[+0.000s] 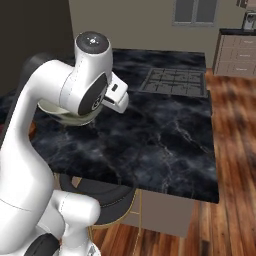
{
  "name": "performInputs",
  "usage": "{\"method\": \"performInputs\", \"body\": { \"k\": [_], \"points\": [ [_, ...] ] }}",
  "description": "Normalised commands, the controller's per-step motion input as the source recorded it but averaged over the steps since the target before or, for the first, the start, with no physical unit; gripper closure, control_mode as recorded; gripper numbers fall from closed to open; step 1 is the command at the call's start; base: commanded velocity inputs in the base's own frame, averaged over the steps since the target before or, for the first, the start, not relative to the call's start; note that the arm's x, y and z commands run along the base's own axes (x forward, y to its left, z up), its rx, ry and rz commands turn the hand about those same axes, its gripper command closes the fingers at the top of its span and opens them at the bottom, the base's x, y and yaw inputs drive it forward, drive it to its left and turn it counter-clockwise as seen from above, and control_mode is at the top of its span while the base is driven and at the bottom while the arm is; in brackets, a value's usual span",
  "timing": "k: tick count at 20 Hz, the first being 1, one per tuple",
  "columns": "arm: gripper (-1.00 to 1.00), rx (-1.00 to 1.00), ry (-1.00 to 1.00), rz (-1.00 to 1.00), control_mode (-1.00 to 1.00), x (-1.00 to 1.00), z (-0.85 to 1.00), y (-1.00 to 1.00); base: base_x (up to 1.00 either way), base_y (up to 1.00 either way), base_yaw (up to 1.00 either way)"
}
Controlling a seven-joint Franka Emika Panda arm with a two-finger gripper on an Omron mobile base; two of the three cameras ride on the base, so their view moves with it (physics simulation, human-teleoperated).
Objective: Pick up the bowls from the cabinet and place each bowl in front of a stool on the dining counter.
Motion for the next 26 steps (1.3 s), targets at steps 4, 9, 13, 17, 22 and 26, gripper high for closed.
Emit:
{"method": "performInputs", "body": {
  "k": [4, 9, 13, 17, 22, 26],
  "points": [
    [1.00, 0.01, 0.01, 0.00, -1.00, 0.02, -0.14, -0.01, 0.00, -0.02, 0.00],
    [1.00, 0.05, 0.09, 0.00, -1.00, 0.15, -0.40, 0.00, 0.00, 0.00, 0.00],
    [1.00, 0.05, 0.03, 0.00, -1.00, 0.18, -0.50, 0.00, 0.00, 0.00, 0.00],
    [1.00, 0.07, 0.00, 0.00, -1.00, 0.19, -0.49, 0.00, 0.00, 0.00, 0.00],
    [1.00, 0.03, -0.01, -0.02, -1.00, 0.25, -0.53, 0.10, 0.00, 0.00, 0.00],
    [1.00, 0.00, -0.03, -0.04, -1.00, 0.28, -0.41, 0.19, 0.00, 0.00, 0.00]
  ]
}}
